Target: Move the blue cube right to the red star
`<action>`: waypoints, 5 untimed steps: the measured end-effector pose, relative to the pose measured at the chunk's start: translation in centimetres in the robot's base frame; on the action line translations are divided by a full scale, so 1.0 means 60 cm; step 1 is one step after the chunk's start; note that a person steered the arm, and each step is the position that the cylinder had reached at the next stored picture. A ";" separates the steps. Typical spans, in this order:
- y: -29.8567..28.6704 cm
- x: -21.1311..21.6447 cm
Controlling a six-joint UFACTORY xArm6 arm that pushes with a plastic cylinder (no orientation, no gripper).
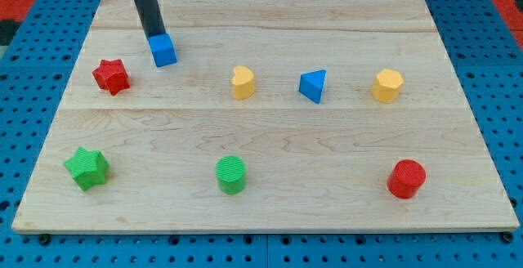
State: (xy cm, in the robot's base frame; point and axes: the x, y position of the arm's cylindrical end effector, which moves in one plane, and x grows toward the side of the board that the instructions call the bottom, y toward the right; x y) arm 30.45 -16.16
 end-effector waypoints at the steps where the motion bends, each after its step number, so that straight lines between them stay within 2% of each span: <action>1: 0.025 0.038; 3: 0.072 0.105; 5: 0.004 0.078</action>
